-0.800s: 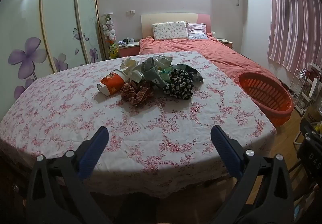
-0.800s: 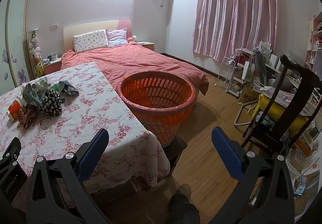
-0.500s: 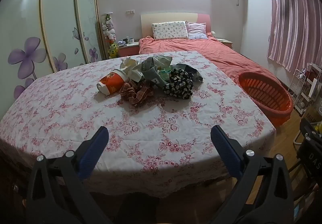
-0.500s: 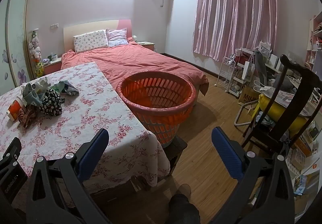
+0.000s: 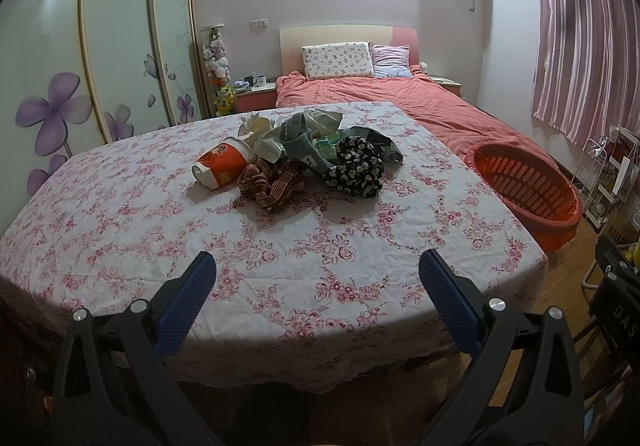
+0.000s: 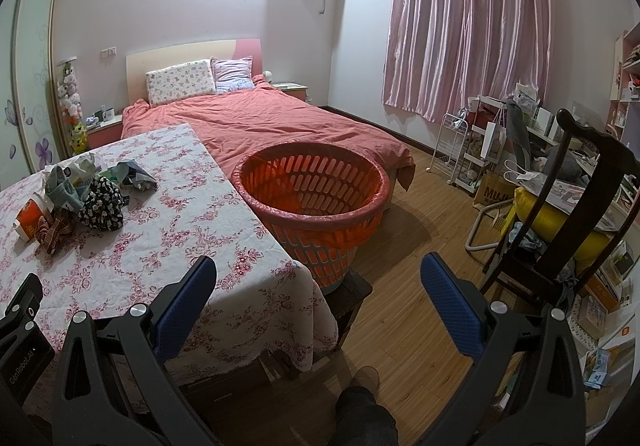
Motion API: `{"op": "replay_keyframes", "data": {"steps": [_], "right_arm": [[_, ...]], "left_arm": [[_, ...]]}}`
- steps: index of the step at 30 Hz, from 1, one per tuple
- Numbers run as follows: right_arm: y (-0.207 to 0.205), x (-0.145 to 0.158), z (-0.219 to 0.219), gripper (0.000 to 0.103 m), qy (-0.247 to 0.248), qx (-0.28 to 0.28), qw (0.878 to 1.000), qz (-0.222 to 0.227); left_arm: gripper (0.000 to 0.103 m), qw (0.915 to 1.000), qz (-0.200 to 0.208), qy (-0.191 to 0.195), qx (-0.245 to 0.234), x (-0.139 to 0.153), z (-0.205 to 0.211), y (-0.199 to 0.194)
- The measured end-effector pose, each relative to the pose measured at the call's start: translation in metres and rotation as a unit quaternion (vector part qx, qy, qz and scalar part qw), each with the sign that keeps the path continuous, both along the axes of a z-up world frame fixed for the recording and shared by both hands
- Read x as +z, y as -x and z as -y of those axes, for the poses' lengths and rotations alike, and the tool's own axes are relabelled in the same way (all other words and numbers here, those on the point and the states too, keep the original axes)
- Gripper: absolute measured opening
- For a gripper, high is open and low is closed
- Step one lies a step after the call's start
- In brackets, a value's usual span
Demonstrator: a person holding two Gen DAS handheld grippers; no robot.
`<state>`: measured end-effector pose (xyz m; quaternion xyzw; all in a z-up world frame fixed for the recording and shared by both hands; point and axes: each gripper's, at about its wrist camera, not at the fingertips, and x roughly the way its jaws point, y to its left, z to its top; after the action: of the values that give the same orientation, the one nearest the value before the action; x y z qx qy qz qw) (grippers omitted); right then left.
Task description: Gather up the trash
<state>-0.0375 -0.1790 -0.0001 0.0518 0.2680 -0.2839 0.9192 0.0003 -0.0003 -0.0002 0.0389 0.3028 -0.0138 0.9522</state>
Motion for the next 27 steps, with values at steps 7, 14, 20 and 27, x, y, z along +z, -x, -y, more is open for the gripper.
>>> {"op": "replay_keyframes", "data": {"steps": [7,14,20,27], "right_arm": [[0.0,-0.0002,-0.0003,0.101,0.0,0.0,1.0,0.0],[-0.0001,-0.0004,-0.0004,0.101,0.0,0.0,1.0,0.0],[0.0001,-0.0005,-0.0001,0.101,0.0,0.0,1.0,0.0],[0.0003,-0.0005,0.0004,0.101,0.0,0.0,1.0,0.0]], "left_arm": [[0.099,1.0,0.0,0.001,0.0,0.0001,-0.0005,0.0],[0.099,1.0,0.0,0.0,0.0,0.0002,-0.0001,0.0003],[0.099,1.0,-0.001,0.001,0.0,0.0001,-0.0002,0.0002],[0.099,1.0,-0.001,0.002,0.0,0.0001,-0.0004,0.0001]]}}
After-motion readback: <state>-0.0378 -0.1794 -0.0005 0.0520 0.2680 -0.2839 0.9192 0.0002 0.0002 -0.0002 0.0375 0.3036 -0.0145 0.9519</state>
